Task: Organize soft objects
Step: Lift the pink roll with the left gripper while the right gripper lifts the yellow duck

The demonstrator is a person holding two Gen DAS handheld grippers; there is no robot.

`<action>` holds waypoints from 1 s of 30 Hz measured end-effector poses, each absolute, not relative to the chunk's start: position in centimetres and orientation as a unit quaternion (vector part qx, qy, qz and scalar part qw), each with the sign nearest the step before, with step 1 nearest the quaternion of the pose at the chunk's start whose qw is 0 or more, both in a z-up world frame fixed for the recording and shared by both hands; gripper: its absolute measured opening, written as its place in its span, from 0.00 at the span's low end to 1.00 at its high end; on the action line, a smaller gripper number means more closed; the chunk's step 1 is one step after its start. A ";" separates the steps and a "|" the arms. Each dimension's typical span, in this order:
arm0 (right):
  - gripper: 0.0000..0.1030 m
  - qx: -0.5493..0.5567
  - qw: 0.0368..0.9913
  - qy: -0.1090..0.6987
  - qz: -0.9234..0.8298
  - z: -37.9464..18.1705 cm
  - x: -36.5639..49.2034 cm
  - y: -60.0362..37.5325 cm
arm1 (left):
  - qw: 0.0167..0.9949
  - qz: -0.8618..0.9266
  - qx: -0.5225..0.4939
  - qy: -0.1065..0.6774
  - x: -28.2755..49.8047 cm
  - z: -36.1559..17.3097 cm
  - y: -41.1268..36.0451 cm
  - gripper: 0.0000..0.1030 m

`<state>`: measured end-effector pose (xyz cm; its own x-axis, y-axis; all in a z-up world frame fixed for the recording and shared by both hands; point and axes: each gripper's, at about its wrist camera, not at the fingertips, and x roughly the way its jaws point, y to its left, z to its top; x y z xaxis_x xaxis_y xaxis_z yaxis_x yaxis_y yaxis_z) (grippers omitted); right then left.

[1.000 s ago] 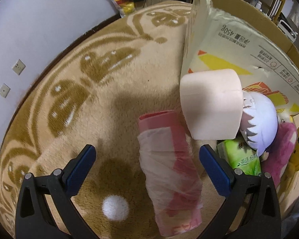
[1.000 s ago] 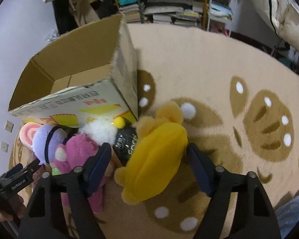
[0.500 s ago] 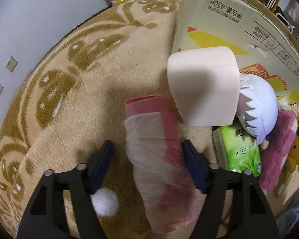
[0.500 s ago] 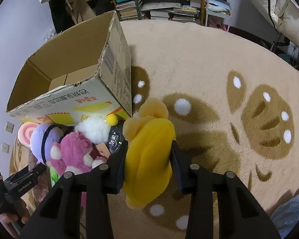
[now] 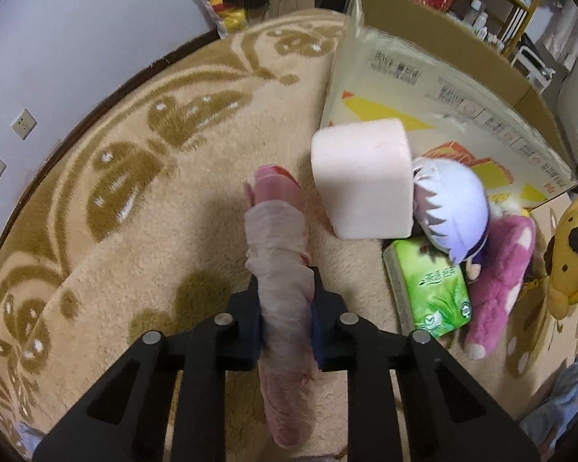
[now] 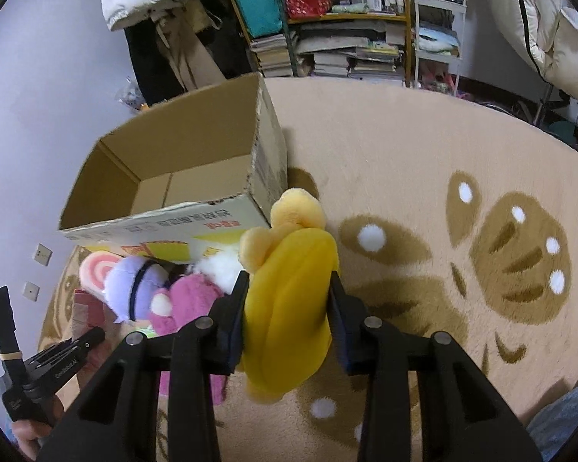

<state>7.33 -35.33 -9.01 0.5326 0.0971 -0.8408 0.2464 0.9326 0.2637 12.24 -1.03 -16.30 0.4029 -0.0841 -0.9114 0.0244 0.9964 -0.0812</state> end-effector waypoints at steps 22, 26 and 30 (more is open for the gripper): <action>0.38 0.176 0.929 0.326 0.020 0.5 5.0 -34.2 | 0.942 -0.040 0.013 0.332 8.8 -2.3 -0.7 0.18; 0.38 0.165 0.938 0.304 0.024 1.7 6.6 -34.0 | 0.947 -0.056 0.023 0.315 9.6 -0.6 -1.7 0.18; 0.38 0.151 0.943 0.295 0.027 2.3 7.9 -33.8 | 0.952 -0.073 0.032 0.296 10.8 0.9 -2.9 0.18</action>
<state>7.91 -33.78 2.33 0.8249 0.1403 -0.5476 0.0380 0.9528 0.3013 10.81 -2.95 0.88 0.8139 -0.1207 -0.5683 0.1585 0.9872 0.0173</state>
